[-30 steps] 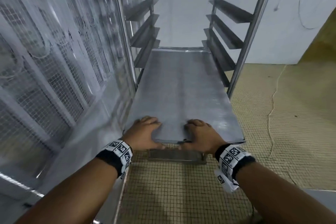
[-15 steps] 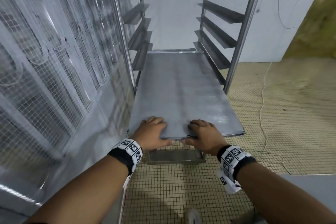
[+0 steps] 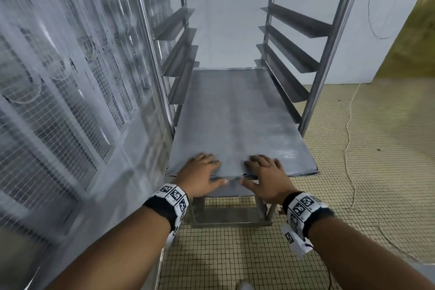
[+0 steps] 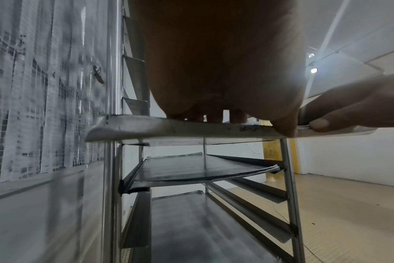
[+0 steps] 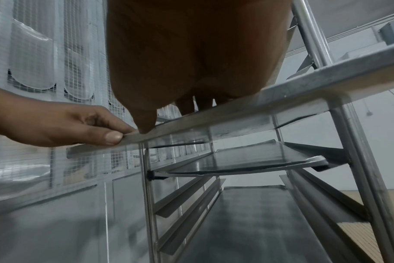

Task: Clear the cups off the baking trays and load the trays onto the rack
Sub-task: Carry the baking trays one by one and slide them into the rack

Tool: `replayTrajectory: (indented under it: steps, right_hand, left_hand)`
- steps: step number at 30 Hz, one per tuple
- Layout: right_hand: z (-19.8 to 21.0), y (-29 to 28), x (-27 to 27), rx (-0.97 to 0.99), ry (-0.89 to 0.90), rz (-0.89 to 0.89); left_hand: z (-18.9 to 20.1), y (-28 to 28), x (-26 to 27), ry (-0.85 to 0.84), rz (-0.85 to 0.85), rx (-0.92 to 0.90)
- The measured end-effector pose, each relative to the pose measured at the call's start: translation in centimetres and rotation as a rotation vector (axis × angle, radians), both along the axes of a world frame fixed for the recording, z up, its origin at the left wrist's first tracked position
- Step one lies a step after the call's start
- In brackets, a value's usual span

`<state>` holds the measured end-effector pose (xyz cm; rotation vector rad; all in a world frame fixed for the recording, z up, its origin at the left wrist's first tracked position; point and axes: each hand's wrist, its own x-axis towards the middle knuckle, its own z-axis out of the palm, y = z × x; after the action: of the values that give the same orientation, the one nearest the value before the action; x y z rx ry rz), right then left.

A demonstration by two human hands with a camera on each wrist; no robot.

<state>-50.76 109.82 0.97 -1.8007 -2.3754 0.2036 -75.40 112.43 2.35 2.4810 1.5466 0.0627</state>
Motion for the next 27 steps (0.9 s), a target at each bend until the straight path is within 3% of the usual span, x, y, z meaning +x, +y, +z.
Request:
replayTrajectory:
  steps: [15,27]
  right_hand:
    - [0.1,13.8,2.1,-0.021,0.011,0.086]
    - [0.1,20.0,2.6,-0.010,0.057,0.150]
  left_hand:
    - [-1.6,11.6,1.7,-0.117,0.131,0.041]
    - [-1.4,17.3,2.0,-0.119,0.177,0.049]
